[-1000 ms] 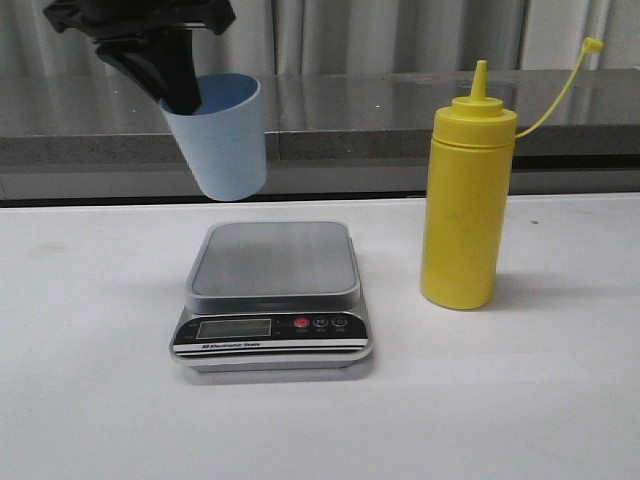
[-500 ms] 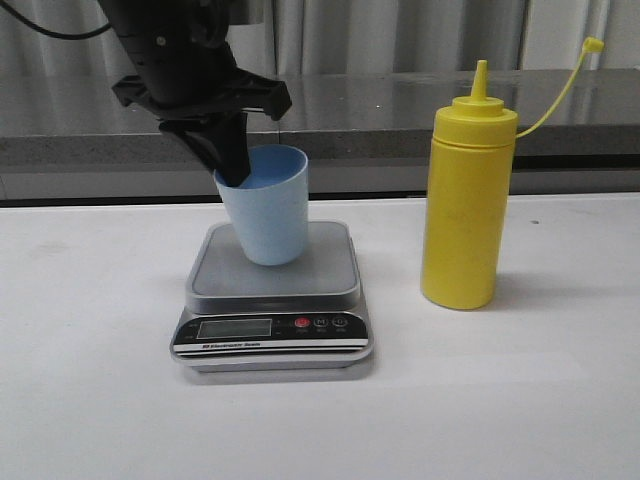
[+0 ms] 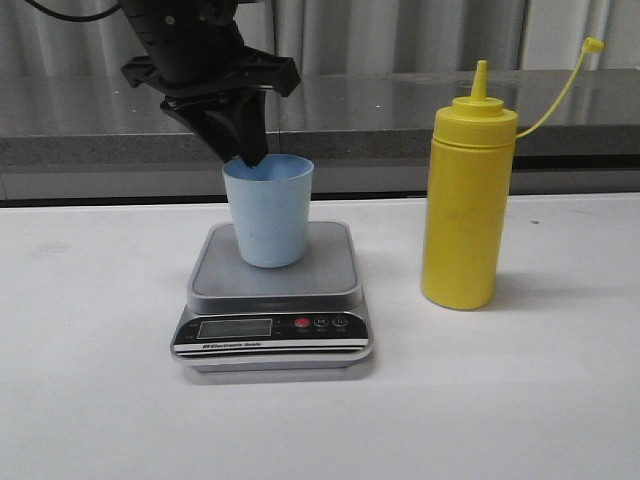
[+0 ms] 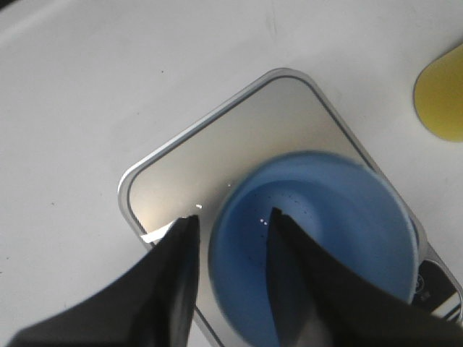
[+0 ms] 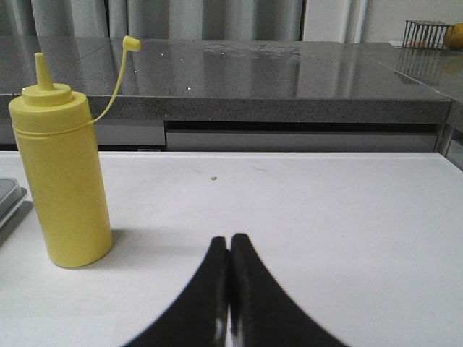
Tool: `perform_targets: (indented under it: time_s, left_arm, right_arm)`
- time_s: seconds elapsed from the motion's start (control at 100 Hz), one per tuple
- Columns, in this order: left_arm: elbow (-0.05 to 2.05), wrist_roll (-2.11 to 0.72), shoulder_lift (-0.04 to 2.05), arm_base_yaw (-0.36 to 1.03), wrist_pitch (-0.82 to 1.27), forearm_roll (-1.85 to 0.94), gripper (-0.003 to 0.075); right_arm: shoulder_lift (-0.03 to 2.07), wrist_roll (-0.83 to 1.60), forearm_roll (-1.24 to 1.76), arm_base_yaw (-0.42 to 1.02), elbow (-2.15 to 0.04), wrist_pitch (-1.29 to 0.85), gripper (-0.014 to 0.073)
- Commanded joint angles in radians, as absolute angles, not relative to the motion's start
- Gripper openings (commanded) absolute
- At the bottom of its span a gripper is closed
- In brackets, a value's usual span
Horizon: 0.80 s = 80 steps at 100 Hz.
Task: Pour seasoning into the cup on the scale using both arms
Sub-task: 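Open the left gripper and raise it away from the cup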
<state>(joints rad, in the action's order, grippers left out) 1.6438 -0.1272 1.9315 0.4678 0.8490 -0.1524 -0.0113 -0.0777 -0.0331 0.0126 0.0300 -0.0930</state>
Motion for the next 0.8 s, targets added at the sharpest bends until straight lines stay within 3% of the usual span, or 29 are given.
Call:
perform_targets:
  time_s: [0.0, 0.19, 0.49, 0.79]
  left_arm:
    - [1.696, -0.127, 1.861, 0.475, 0.843, -0.167, 0.0241]
    - [1.703, -0.117, 1.821, 0.471, 0.869, -0.154, 0.0228]
    - [1.676, -0.038, 1.722, 0.471, 0.878, -0.025, 0.0064]
    - [1.563, -0.038, 1.591, 0.425, 0.867, 0.026, 0.0049]
  right_arm:
    - [-0.024, -0.069, -0.040, 0.008, 0.027, -0.013, -0.0067]
    - [-0.024, -0.069, -0.040, 0.008, 0.027, -0.013, -0.0067]
    - [-0.024, -0.069, -0.040, 0.008, 0.027, -0.013, -0.0067]
    - [-0.024, -0.069, -0.040, 0.008, 0.027, -0.013, -0.0067]
